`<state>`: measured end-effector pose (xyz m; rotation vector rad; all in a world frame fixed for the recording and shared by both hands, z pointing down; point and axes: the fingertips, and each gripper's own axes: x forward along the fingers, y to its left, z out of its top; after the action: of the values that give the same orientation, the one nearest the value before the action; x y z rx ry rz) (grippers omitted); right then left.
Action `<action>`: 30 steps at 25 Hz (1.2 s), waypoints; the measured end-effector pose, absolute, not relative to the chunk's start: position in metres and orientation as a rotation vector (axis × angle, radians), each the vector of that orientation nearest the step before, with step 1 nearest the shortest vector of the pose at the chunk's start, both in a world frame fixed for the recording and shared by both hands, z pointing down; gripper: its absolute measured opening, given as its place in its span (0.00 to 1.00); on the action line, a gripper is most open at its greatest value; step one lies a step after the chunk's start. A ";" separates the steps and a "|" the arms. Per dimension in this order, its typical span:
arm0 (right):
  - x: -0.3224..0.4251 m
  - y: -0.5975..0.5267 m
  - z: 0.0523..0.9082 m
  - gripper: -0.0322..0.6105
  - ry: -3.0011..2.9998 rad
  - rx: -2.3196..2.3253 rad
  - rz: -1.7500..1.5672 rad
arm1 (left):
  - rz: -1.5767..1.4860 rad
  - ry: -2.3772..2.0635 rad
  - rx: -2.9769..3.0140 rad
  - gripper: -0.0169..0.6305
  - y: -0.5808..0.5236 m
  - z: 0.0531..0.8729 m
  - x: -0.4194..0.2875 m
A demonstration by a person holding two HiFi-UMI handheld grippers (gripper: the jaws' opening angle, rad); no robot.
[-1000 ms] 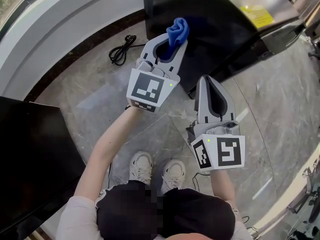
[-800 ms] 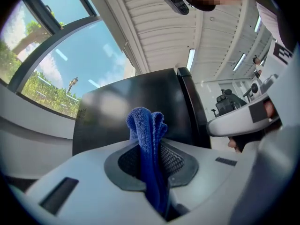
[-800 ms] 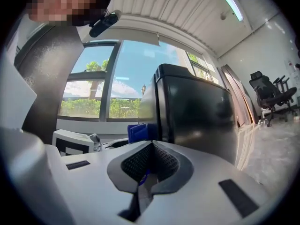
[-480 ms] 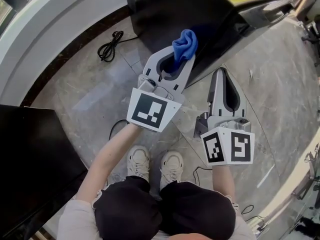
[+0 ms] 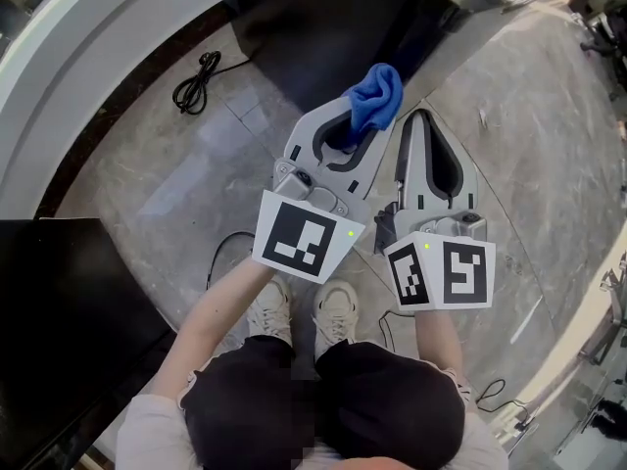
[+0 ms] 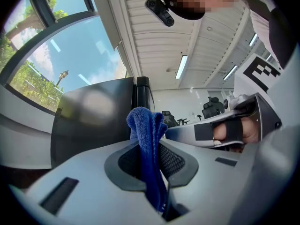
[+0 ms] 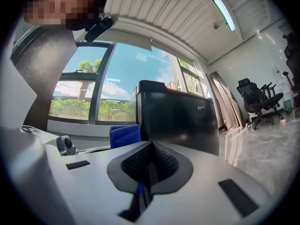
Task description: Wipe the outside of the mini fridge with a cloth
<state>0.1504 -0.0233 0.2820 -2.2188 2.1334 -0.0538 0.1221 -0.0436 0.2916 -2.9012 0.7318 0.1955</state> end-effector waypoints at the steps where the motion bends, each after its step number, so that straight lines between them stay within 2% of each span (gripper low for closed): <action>1: 0.150 -0.023 0.281 0.07 2.134 -2.221 -0.047 | 0.221 0.739 -2.915 0.12 -0.042 0.291 0.124; 14: 0.144 -0.024 0.283 0.07 2.162 -2.197 -0.050 | 0.440 0.867 -3.010 0.12 -0.061 0.276 0.097; 24: 0.133 -0.040 0.298 0.07 2.230 -2.178 -0.088 | 0.371 1.319 -2.761 0.11 -0.183 0.287 -0.011; 30: 0.121 -0.053 0.312 0.07 2.293 -2.159 -0.116 | 0.225 1.407 -2.615 0.11 -0.246 0.310 -0.032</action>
<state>0.1213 -0.0529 0.3120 -2.1592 2.2926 -0.1155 -0.0320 -0.2465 0.3099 -2.6154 1.4067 0.2253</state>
